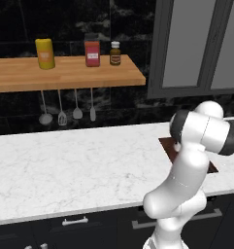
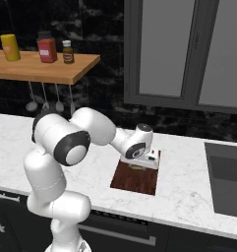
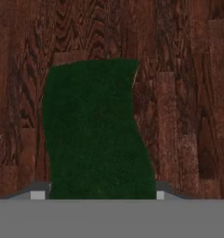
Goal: Pick up the sponge from the counter and clean the cutting board by briefly scrubbing or pressing down on the cutting board. Once finished, release the sponge.
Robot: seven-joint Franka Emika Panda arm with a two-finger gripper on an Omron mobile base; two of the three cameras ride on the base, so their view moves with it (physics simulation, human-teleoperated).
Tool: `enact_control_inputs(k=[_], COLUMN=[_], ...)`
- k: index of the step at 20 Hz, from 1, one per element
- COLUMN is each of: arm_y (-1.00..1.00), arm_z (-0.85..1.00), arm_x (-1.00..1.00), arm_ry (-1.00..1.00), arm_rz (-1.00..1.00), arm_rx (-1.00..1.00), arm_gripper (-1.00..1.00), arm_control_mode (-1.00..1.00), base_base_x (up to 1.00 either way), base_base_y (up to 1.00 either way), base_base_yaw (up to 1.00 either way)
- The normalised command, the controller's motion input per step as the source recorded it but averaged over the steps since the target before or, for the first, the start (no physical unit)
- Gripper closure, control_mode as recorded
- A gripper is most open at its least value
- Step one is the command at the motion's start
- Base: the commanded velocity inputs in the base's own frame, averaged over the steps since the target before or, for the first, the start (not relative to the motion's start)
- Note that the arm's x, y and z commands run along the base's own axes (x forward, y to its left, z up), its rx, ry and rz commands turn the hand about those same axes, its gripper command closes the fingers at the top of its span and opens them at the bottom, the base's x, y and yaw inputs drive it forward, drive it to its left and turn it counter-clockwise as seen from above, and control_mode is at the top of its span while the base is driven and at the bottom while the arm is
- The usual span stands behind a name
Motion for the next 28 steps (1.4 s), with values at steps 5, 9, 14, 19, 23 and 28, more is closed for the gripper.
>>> enact_control_inputs(k=[5,9,14,19,23,28], arm_y=[-0.41,-0.22,0.0,0.0,0.0,0.01], arm_z=[-0.12,-0.49,-0.55,-0.38,-0.44,-0.39], arm_x=[-0.1,-0.83,-1.0,-1.0,-1.0,-0.98], arm_ry=[0.0,0.05,0.09,0.03,0.0,0.0], arm_rz=[0.0,0.0,0.0,0.0,0.0,0.0], arm_rx=[0.0,0.0,0.0,0.0,0.0,0.0], arm_gripper=[1.0,1.0,1.0,1.0,1.0,1.0], arm_control_mode=[-1.0,-1.0,-1.0,-1.0,-1.0,-1.0], base_base_x=[0.0,0.0,0.0,0.0,0.0,0.0], base_base_y=[0.0,0.0,0.0,0.0,0.0,0.0], base_base_yaw=[0.0,0.0,0.0,0.0,0.0,0.0])
